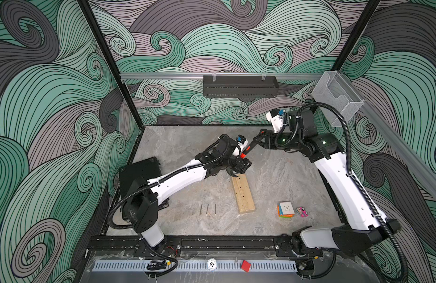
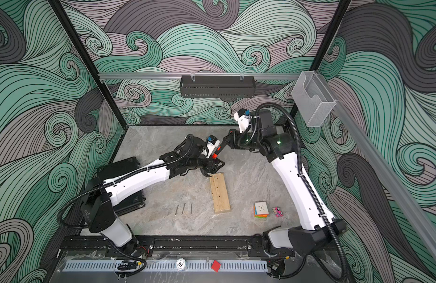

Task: Use a claw hammer to pull out a nail
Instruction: Adjust the hammer.

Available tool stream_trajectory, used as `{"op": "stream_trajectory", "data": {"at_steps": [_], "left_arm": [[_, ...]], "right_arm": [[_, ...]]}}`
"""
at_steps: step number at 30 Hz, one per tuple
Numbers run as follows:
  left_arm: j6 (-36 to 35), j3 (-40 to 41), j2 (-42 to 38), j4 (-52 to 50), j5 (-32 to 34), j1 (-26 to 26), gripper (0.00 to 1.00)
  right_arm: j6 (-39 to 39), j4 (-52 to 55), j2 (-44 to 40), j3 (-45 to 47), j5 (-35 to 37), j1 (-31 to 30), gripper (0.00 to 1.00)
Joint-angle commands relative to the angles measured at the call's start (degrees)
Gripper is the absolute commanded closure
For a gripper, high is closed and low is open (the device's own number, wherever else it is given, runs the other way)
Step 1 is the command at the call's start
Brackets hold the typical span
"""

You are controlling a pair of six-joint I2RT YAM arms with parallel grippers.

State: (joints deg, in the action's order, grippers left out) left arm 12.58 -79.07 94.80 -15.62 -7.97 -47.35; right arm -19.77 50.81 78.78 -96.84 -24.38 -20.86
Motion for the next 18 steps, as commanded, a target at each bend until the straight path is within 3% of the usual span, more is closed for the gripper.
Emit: {"op": "stream_trajectory", "data": {"at_steps": [1, 12, 18], "left_arm": [[-0.4, -2.7, 0.7, -1.3, -1.4, 0.4, 0.43], [0.1, -3.0, 0.6, -2.4, -1.0, 0.3, 0.82], [0.2, -3.0, 0.6, -2.5, -0.7, 0.4, 0.93]], "right_arm": [[-1.7, -3.7, -0.7, -2.5, -3.4, 0.5, 0.91], [-2.7, -4.3, -0.8, -1.8, -3.8, 0.7, 0.91], [-2.8, -4.4, -1.1, -1.4, -3.4, 0.8, 0.89]]}}
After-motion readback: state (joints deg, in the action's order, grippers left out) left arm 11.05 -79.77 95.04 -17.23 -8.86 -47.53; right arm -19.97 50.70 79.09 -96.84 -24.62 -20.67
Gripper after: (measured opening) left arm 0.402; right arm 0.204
